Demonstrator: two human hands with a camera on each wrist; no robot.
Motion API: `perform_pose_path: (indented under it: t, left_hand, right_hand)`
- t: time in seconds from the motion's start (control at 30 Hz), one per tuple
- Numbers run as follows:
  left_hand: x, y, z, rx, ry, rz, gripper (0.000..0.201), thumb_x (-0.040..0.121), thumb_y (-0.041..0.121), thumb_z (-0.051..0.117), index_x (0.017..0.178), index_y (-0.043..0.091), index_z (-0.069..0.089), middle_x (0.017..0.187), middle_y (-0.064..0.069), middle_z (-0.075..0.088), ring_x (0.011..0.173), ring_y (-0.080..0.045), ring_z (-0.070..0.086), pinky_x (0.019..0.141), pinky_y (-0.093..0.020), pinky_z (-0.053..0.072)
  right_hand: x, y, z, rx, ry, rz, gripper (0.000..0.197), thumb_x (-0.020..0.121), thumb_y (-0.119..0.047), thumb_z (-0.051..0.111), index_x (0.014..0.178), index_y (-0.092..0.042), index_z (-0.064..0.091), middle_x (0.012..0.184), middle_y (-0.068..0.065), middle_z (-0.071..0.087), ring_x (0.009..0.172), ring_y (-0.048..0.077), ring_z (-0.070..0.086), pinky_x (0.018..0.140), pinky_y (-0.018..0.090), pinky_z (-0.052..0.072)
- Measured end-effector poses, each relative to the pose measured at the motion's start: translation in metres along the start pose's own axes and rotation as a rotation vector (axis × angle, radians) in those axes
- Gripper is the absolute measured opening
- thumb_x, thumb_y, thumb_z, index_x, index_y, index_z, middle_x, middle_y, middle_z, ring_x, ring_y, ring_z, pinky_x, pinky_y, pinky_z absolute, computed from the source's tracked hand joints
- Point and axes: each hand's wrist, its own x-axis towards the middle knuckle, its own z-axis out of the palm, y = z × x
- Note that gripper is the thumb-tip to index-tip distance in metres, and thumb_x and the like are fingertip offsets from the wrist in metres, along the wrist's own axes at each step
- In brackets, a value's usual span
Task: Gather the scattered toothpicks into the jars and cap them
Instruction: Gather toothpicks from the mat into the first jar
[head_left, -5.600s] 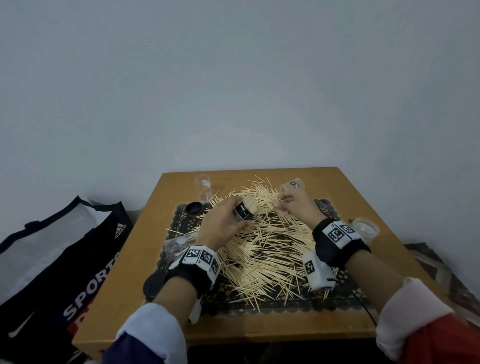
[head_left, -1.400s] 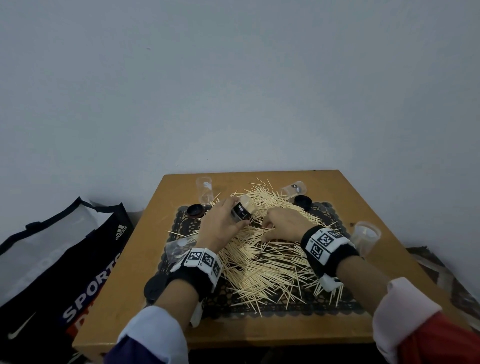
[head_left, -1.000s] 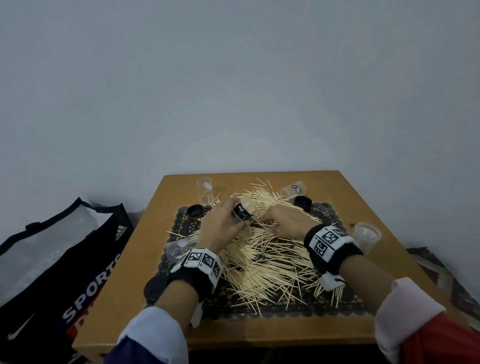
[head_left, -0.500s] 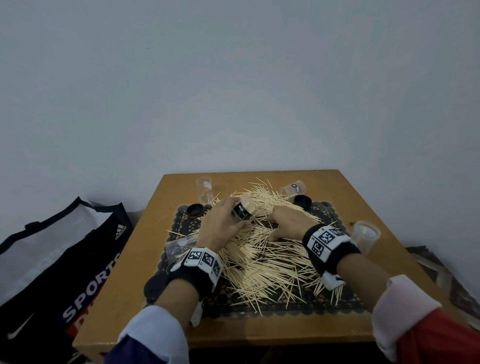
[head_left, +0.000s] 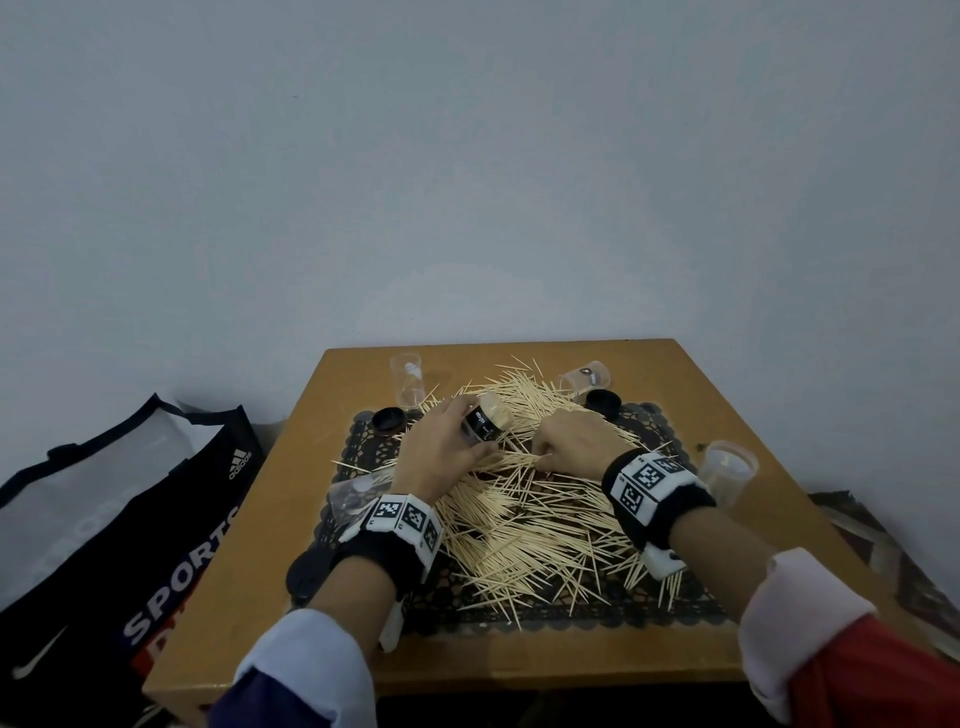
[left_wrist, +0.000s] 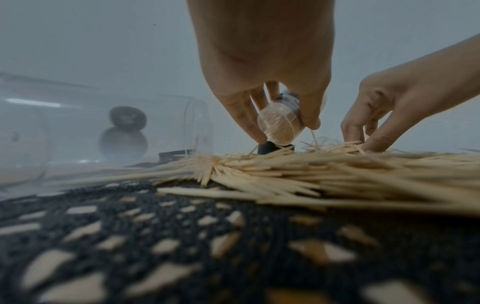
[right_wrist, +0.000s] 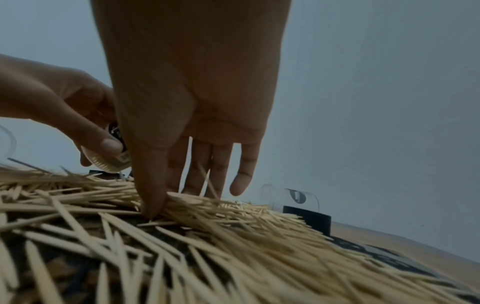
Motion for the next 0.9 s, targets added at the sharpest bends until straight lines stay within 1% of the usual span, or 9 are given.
perform_pose_path:
  t: [0.27,0.37,0.47,0.5,0.57,0.63,0.7,0.77,0.9]
  left_hand:
    - [0.0,0.001,-0.001,0.021,0.026,-0.042,0.062,0.081,0.045,0.075,0.131,0.016,0.051,0.118,0.0,0.063,0.106,-0.019,0.059,0.084,-0.031,0.047]
    - [0.001,0.0,-0.002,0.015,0.054,-0.066,0.061,0.082,0.042,0.075,0.132,0.016,0.051,0.12,-0.002,0.063,0.105,-0.021,0.06,0.086,-0.034,0.05]
    - [0.001,-0.002,-0.001,0.019,0.075,-0.076,0.062,0.081,0.043,0.074,0.132,0.016,0.051,0.12,-0.003,0.064,0.105,-0.022,0.061,0.086,-0.041,0.053]
    - [0.001,-0.002,-0.001,0.021,0.076,-0.079,0.062,0.081,0.042,0.074,0.132,0.016,0.051,0.12,-0.003,0.064,0.104,-0.022,0.061,0.086,-0.041,0.053]
    - [0.001,-0.002,-0.001,0.026,0.071,-0.081,0.06,0.081,0.041,0.075,0.131,0.016,0.052,0.119,-0.002,0.064,0.104,-0.022,0.061,0.085,-0.039,0.052]
    - [0.001,0.0,-0.001,0.029,0.054,-0.078,0.059,0.081,0.04,0.075,0.13,0.016,0.052,0.119,-0.002,0.063,0.104,-0.021,0.06,0.085,-0.036,0.051]
    - [0.001,0.0,-0.002,0.027,0.039,-0.079,0.061,0.081,0.039,0.076,0.131,0.016,0.051,0.119,-0.003,0.063,0.103,-0.021,0.06,0.086,-0.035,0.05]
    - [0.001,0.0,-0.002,0.018,0.033,-0.072,0.062,0.08,0.039,0.076,0.132,0.017,0.051,0.119,-0.003,0.064,0.104,-0.021,0.06,0.086,-0.036,0.05]
    - [0.001,0.0,-0.001,0.002,0.015,-0.04,0.064,0.078,0.037,0.079,0.132,0.017,0.051,0.125,0.0,0.062,0.111,-0.02,0.058,0.09,-0.036,0.049]
  right_hand:
    - [-0.006,0.013,-0.014,0.151,-0.04,0.023,0.02,0.089,-0.025,0.067,0.074,-0.013,0.064,0.078,-0.002,0.065,0.073,0.014,0.059,0.067,0.032,0.049]
    - [-0.008,0.019,-0.021,0.203,-0.034,0.007,0.023,0.089,-0.024,0.067,0.068,-0.018,0.06,0.07,-0.009,0.06,0.065,0.005,0.053,0.061,0.028,0.043]
    - [-0.012,0.023,-0.028,0.262,0.01,0.0,0.012,0.091,-0.022,0.065,0.09,-0.012,0.072,0.09,-0.001,0.064,0.079,0.01,0.051,0.063,0.018,0.036]
    - [-0.013,0.024,-0.031,0.277,0.033,0.004,0.014,0.09,-0.022,0.066,0.098,-0.013,0.074,0.1,0.002,0.065,0.091,0.014,0.052,0.069,0.016,0.036]
    - [-0.012,0.028,-0.035,0.292,0.081,0.022,0.019,0.087,-0.024,0.068,0.102,-0.015,0.075,0.103,0.001,0.068,0.108,0.02,0.055,0.092,0.026,0.037]
    - [-0.01,0.031,-0.04,0.315,0.102,0.033,0.019,0.085,-0.025,0.069,0.102,-0.017,0.075,0.089,-0.005,0.07,0.099,0.02,0.062,0.1,0.038,0.039]
    - [-0.007,0.033,-0.043,0.338,0.116,0.038,0.018,0.086,-0.022,0.069,0.101,-0.015,0.076,0.084,-0.002,0.071,0.08,0.018,0.063,0.083,0.032,0.045]
    - [-0.006,0.035,-0.044,0.348,0.141,0.049,0.017,0.088,-0.021,0.068,0.101,-0.014,0.075,0.083,0.001,0.071,0.069,0.014,0.057,0.062,0.024,0.039]
    - [-0.005,0.033,-0.044,0.431,0.212,0.065,0.018,0.088,-0.021,0.067,0.102,-0.011,0.074,0.089,0.005,0.072,0.076,0.027,0.064,0.068,0.037,0.051]
